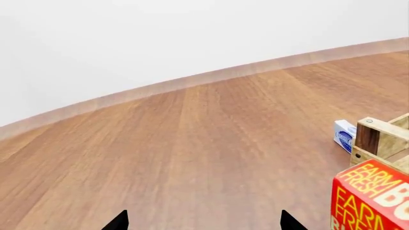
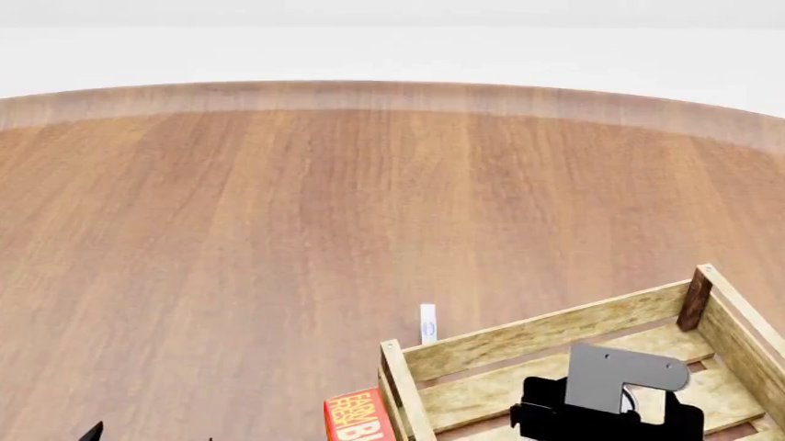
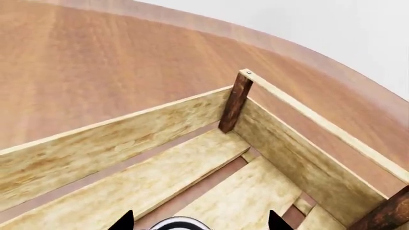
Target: Pick up the tomato sauce, and put it in the wooden tray.
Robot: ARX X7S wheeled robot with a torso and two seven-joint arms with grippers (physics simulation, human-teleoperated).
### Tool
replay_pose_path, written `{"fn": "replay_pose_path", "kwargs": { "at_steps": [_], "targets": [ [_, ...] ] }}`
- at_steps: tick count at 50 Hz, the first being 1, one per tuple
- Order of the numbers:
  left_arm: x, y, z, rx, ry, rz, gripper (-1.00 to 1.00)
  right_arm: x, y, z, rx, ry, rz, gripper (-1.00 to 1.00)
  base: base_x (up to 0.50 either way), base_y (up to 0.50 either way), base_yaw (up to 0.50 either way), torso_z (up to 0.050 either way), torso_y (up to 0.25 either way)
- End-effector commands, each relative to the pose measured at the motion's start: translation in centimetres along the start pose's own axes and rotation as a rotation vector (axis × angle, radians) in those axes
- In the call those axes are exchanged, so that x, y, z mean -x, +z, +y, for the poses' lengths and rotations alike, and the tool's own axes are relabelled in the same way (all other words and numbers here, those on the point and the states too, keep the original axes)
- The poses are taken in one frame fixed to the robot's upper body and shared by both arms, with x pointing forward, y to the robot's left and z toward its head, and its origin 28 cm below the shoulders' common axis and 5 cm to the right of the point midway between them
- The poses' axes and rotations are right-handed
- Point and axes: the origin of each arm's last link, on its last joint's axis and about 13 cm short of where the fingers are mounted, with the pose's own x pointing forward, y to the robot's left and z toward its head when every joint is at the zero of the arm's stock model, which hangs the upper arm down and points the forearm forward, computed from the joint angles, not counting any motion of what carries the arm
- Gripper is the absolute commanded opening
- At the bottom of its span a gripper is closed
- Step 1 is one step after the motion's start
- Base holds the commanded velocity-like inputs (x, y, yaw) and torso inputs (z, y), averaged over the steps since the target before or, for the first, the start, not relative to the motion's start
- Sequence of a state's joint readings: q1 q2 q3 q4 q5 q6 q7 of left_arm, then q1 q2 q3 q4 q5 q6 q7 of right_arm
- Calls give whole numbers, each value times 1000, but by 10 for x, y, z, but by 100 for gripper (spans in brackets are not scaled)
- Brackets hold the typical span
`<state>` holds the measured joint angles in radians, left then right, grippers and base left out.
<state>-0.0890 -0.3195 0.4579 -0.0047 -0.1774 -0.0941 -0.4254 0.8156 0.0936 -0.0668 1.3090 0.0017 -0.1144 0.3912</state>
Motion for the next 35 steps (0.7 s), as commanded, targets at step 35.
{"fn": "replay_pose_path", "kwargs": {
  "at_steps": [35],
  "targets": [
    [-3, 3, 0, 49, 22, -23, 100, 37, 44, 0, -56, 124, -236, 100, 0, 0, 0, 0, 0]
  ]
}}
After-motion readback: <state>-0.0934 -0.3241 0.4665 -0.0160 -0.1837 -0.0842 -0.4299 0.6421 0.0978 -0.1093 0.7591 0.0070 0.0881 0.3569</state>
